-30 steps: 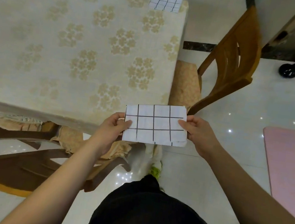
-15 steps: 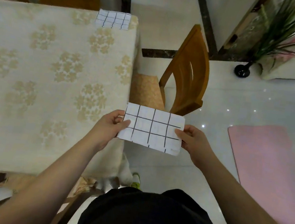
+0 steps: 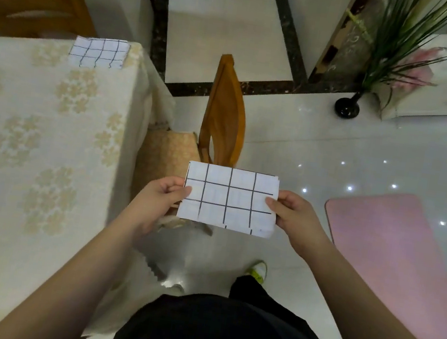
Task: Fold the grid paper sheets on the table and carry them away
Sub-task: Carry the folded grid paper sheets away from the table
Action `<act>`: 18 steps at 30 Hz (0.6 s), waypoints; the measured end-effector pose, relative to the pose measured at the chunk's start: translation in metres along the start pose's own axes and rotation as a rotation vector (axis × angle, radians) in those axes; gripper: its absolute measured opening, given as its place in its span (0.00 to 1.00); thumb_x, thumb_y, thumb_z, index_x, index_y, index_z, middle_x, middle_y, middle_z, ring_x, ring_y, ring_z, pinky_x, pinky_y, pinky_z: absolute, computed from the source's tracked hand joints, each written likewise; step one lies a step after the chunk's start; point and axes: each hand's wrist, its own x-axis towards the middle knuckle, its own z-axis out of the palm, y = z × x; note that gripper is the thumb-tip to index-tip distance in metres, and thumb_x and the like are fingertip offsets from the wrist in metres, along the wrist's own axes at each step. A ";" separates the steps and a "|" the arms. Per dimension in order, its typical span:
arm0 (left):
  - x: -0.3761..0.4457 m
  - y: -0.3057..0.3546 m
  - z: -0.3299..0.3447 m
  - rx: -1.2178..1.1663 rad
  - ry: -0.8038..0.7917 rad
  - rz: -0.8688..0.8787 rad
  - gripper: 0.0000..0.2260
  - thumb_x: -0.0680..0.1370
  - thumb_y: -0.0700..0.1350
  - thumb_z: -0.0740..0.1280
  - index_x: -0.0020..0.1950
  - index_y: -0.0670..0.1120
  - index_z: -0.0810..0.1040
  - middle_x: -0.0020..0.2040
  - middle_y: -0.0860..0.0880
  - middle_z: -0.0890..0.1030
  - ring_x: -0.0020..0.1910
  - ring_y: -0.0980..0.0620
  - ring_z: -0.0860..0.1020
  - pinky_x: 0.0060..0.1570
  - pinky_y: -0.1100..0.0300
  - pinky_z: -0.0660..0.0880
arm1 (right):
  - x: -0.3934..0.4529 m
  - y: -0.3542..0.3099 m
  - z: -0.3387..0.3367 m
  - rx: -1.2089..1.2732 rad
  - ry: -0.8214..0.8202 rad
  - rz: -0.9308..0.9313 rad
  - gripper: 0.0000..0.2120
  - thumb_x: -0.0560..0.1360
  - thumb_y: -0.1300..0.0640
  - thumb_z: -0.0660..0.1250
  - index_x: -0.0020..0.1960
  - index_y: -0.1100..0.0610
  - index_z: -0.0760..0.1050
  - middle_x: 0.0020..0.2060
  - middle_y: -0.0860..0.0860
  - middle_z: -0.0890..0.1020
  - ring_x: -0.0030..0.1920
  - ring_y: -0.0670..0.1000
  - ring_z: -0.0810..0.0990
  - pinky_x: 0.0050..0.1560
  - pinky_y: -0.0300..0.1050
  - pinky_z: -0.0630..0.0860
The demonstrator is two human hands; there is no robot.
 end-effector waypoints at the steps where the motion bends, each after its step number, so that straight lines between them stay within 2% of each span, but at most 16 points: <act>1: 0.005 0.008 0.014 -0.002 0.004 -0.018 0.05 0.79 0.42 0.67 0.51 0.45 0.81 0.47 0.46 0.86 0.46 0.49 0.84 0.46 0.56 0.77 | 0.008 -0.006 -0.014 0.007 -0.004 0.007 0.06 0.76 0.63 0.68 0.53 0.63 0.78 0.47 0.55 0.85 0.47 0.53 0.84 0.46 0.45 0.80; 8: 0.037 0.061 0.093 -0.031 0.046 -0.081 0.08 0.80 0.45 0.65 0.56 0.45 0.80 0.52 0.49 0.85 0.52 0.49 0.83 0.54 0.53 0.78 | 0.062 -0.050 -0.088 0.038 -0.043 0.010 0.04 0.76 0.64 0.67 0.50 0.62 0.79 0.44 0.54 0.85 0.44 0.51 0.84 0.43 0.42 0.80; 11: 0.052 0.079 0.114 -0.044 0.071 -0.075 0.08 0.80 0.44 0.64 0.56 0.46 0.80 0.51 0.51 0.85 0.51 0.52 0.83 0.50 0.57 0.78 | 0.083 -0.066 -0.105 0.051 -0.056 0.005 0.06 0.76 0.64 0.67 0.52 0.64 0.79 0.46 0.56 0.84 0.44 0.51 0.83 0.46 0.45 0.80; 14: 0.074 0.093 0.125 -0.049 0.073 -0.056 0.08 0.80 0.44 0.64 0.57 0.47 0.79 0.52 0.51 0.85 0.48 0.56 0.84 0.44 0.62 0.78 | 0.111 -0.079 -0.115 0.057 -0.069 0.010 0.05 0.76 0.65 0.67 0.51 0.63 0.79 0.45 0.55 0.85 0.44 0.51 0.84 0.44 0.43 0.80; 16: 0.091 0.101 0.129 -0.066 0.086 -0.033 0.09 0.80 0.43 0.64 0.58 0.43 0.79 0.52 0.49 0.85 0.48 0.54 0.84 0.41 0.64 0.79 | 0.134 -0.089 -0.118 0.042 -0.070 0.017 0.04 0.76 0.64 0.67 0.50 0.62 0.79 0.45 0.55 0.85 0.44 0.51 0.84 0.45 0.45 0.80; 18: 0.109 0.107 0.130 -0.078 0.101 -0.027 0.09 0.80 0.43 0.64 0.58 0.41 0.78 0.51 0.48 0.85 0.50 0.50 0.84 0.43 0.62 0.80 | 0.157 -0.098 -0.118 0.026 -0.083 0.023 0.03 0.76 0.65 0.67 0.49 0.61 0.79 0.44 0.55 0.85 0.43 0.52 0.84 0.46 0.46 0.81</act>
